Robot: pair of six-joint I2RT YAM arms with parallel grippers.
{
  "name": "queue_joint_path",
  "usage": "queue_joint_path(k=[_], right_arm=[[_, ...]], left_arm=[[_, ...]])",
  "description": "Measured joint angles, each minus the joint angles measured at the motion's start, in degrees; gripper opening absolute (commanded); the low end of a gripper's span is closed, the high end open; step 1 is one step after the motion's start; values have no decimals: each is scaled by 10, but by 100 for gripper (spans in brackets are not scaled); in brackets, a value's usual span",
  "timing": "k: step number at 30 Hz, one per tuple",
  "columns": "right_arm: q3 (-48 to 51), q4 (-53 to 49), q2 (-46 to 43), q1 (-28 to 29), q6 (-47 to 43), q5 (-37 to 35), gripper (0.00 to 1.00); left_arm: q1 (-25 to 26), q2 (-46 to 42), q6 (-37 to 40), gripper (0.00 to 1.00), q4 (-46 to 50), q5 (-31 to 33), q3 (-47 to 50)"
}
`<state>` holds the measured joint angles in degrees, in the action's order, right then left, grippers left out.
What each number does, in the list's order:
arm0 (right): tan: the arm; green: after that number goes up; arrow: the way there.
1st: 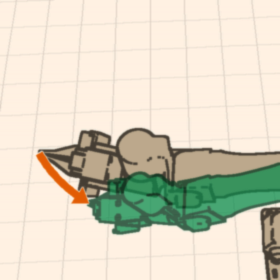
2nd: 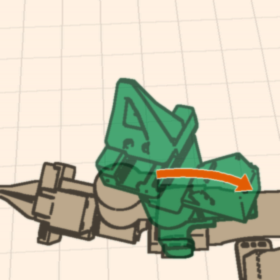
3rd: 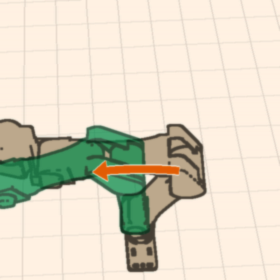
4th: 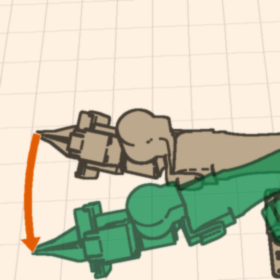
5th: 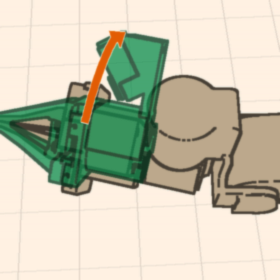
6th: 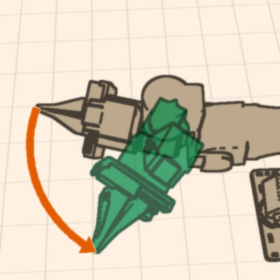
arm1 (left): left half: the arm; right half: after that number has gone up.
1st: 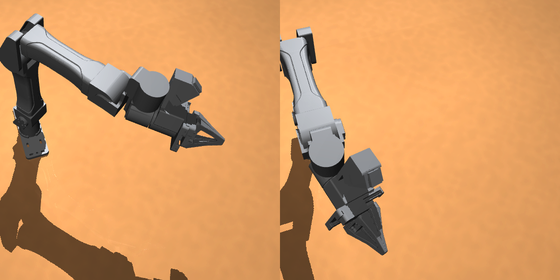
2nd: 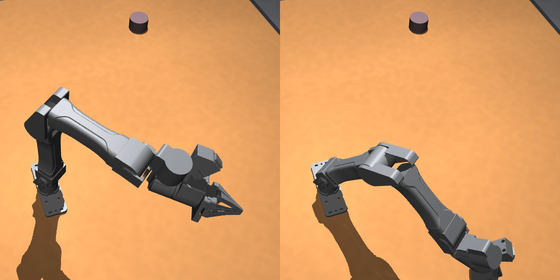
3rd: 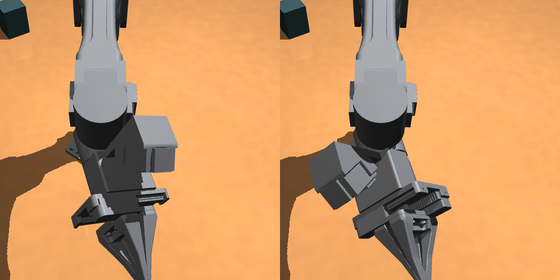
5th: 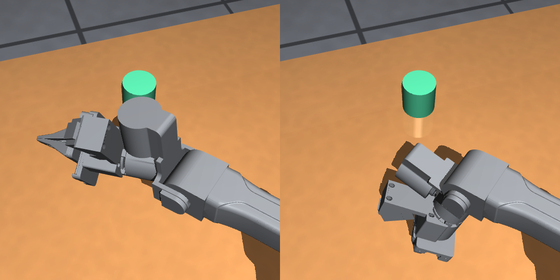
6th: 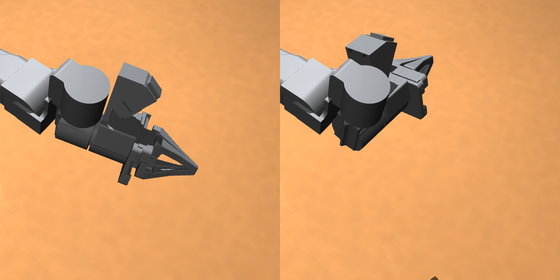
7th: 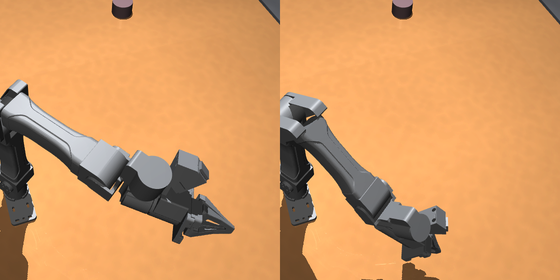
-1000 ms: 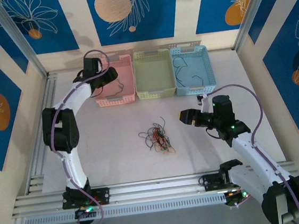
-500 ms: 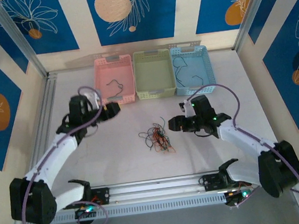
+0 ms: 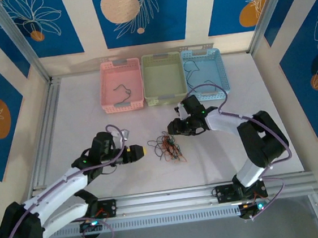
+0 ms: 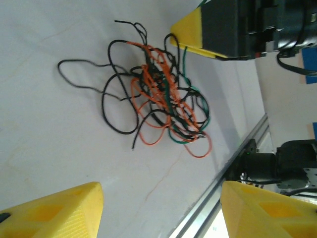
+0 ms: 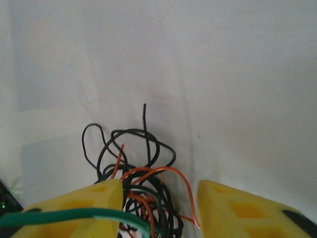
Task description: Untangle the cables
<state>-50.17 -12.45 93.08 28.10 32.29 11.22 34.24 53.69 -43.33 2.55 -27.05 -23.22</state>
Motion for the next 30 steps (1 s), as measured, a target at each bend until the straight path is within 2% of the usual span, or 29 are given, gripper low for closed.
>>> queue_joint_path(k=[2,3,8,17,30], right_arm=[[-4,2,4,0,-3,-3,2],[-5,4,4,0,-3,-3,0],[8,26,-29,0,-16,13,0],[75,97,-135,-15,-36,101,0],[97,136,-141,-12,-39,144,0]], left_arm=[[5,15,-1,62,-6,4,0],[6,19,-1,61,-9,5,0],[12,48,-1,61,-37,5,-1],[19,89,-1,63,-77,-2,-25],[43,174,-25,60,-160,-47,-101]])
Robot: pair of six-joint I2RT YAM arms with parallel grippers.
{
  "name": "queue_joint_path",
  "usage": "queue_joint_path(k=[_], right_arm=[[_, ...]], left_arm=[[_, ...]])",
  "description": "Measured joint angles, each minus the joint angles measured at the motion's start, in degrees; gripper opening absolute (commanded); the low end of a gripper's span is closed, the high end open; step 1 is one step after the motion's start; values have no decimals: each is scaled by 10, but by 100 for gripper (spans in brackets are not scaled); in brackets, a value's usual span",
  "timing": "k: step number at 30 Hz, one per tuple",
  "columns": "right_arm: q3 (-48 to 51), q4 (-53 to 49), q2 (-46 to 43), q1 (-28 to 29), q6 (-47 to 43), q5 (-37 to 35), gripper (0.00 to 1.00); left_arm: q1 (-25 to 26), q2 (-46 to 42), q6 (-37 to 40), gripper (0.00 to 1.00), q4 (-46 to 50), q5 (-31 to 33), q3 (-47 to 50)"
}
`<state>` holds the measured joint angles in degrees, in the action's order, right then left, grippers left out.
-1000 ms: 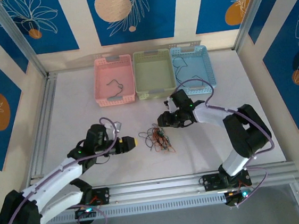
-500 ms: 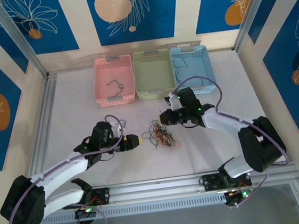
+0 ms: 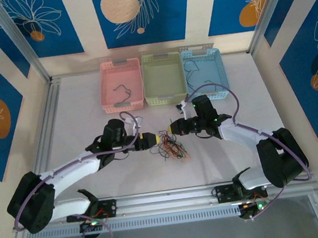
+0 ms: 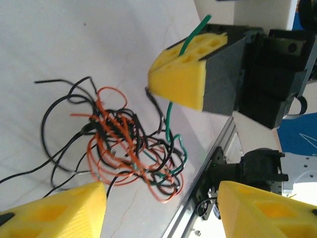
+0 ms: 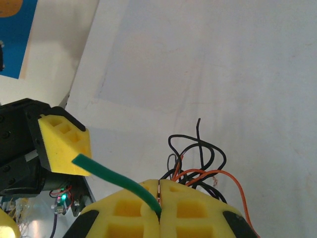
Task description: Untangle the cables
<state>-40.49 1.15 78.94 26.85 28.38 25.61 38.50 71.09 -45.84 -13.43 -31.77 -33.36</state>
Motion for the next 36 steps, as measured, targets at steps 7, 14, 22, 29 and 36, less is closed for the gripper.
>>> queue_joint_path(k=[7,14,22,29,36], right_arm=[[3,10,0,7,-6,10,0],[9,10,0,10,-6,17,0],[12,10,-1,10,-6,14,0],[13,10,-2,9,-6,10,0],[13,10,-7,9,-6,10,0]], left_arm=[[25,80,-5,53,-21,2,-44],[33,125,-6,50,-46,3,-58],[38,149,-8,38,-61,-3,-66],[42,160,-21,15,-84,-11,-66],[43,162,-24,0,-89,-7,-64]])
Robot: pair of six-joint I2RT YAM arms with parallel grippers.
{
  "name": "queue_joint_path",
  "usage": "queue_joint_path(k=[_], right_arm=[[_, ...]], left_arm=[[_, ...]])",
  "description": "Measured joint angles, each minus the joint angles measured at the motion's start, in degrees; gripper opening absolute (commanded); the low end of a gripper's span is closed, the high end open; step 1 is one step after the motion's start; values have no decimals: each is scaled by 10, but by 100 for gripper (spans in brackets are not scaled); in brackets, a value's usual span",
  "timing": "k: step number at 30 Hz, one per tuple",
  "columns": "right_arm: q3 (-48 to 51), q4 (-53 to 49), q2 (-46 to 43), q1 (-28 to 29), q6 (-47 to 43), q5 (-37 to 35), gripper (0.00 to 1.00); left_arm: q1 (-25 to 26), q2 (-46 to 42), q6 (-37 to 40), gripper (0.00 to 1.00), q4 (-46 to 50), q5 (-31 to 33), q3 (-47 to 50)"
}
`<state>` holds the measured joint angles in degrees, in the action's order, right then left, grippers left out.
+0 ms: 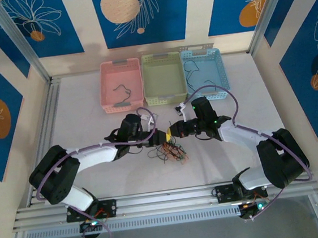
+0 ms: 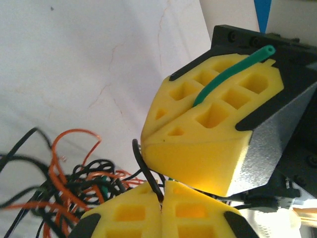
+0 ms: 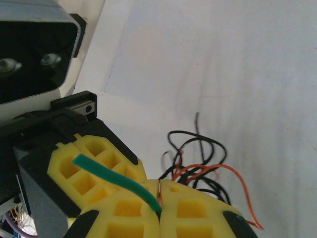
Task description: Untangle the cables
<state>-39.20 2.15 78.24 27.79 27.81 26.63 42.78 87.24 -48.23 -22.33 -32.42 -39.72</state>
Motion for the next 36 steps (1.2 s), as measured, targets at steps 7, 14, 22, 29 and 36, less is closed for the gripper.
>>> queue_joint_path(k=[7,14,22,29,36], right_arm=[[3,-2,-16,-6,0,2,0],[21,-16,-78,-72,14,4,0],[72,-61,-166,-221,45,-48,0],[82,-45,-164,-210,61,-19,0],[70,-26,-130,-112,56,17,0]], left_arm=[[0,-17,8,0,18,30,9],[-91,-121,-23,0,12,51,100],[-233,-343,11,0,190,95,139],[-252,-392,47,2,253,62,115],[-238,-347,49,48,232,4,115]])
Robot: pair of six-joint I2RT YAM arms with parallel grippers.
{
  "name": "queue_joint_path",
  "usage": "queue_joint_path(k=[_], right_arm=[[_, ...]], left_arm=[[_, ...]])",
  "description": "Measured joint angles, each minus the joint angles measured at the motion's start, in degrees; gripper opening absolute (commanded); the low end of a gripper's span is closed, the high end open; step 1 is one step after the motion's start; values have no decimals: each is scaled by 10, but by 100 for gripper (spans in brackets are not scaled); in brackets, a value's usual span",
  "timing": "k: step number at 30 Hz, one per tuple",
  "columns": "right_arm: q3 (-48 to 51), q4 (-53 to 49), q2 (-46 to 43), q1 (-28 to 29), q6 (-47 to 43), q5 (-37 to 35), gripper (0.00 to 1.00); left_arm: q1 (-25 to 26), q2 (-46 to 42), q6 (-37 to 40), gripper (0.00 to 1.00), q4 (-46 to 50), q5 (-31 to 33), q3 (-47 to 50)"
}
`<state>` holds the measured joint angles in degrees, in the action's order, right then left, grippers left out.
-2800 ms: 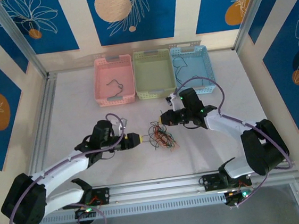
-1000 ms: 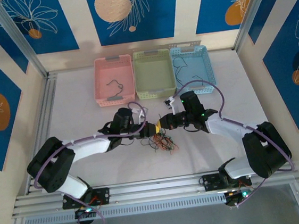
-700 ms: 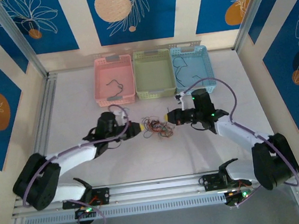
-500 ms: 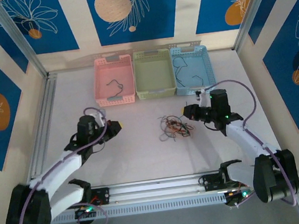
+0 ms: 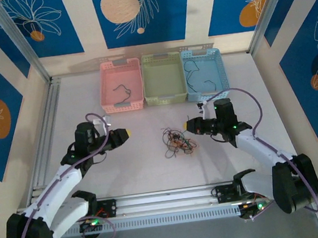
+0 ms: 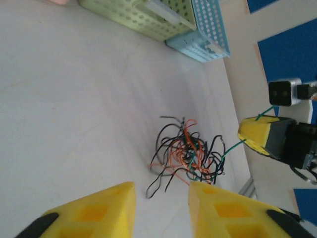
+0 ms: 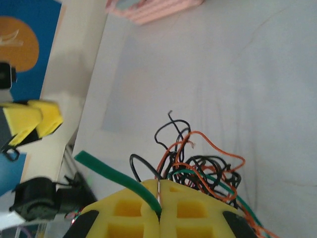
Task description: Untangle the cables
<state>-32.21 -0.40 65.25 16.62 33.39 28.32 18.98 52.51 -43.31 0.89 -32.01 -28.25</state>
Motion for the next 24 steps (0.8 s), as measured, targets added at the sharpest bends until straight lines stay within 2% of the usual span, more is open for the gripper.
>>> queue_joint_path(k=[4,11,17,24], right_arm=[[-25,6,35,35,-10,16,0],[-80,4,116,90,-50,25,0],[-85,3,137,103,-73,47,0],[-96,2,148,113,-90,66,0]], left_arm=[[29,37,4,55,-16,-20,-2],[112,105,30,62,-22,-25,-19],[125,155,58,67,-26,-25,-47],[144,227,80,65,-38,-40,-85]])
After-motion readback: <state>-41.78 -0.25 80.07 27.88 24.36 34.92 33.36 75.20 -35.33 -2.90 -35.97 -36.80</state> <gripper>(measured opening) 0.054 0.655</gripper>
